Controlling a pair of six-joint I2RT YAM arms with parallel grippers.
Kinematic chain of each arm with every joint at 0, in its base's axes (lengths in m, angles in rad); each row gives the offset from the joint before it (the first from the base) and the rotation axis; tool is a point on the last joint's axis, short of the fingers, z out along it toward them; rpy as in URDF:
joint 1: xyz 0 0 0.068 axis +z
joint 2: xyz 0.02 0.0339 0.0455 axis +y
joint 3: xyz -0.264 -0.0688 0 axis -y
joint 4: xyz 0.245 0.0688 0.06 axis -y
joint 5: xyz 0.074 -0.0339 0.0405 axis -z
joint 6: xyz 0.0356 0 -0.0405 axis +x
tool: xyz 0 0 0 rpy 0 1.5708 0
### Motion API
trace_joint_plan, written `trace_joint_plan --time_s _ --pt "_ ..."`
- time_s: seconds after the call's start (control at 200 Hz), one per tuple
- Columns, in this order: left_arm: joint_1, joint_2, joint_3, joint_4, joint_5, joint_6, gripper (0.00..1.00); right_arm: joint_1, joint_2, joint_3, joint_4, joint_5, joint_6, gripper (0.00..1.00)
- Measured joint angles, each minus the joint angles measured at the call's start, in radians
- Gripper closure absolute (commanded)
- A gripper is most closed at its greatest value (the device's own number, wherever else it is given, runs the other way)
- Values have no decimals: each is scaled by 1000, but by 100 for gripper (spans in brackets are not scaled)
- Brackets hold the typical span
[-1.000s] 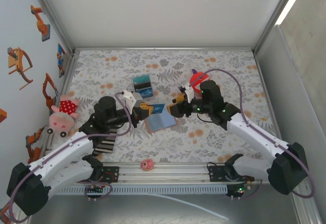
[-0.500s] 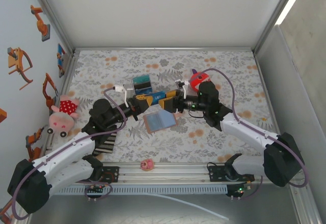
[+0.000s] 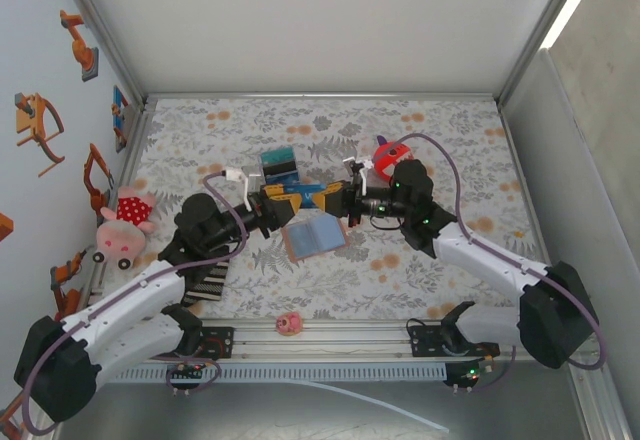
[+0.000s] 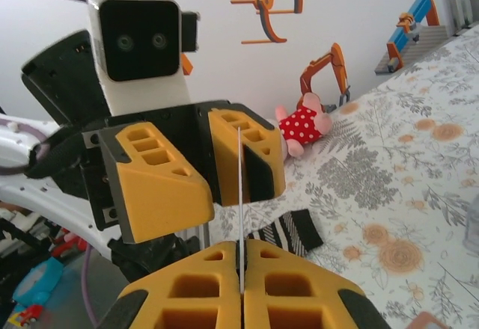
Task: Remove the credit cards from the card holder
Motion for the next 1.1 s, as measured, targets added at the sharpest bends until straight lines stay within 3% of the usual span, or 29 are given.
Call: trace_joint_plan --time_s 0.17,0.316,0.636,0.736,0.997,1.102 --pt "0 -57 149 -285 -6 169 37 0 -37 15 -148 3 -84 97" --pt "0 -56 295 -489 -8 306 35 0 -58 61 -270 2 -154 97" --pt "0 127 431 -772 94 521 50 0 -47 139 -462 -51 -265 96" --pt "0 185 458 -818 143 569 52 0 -40 146 -504 -66 -296 96" --pt "0 270 512 -898 241 661 70 0 -31 149 -592 -77 -359 96" --pt "0 288 520 -919 271 682 71 0 -28 151 -610 -76 -372 96"
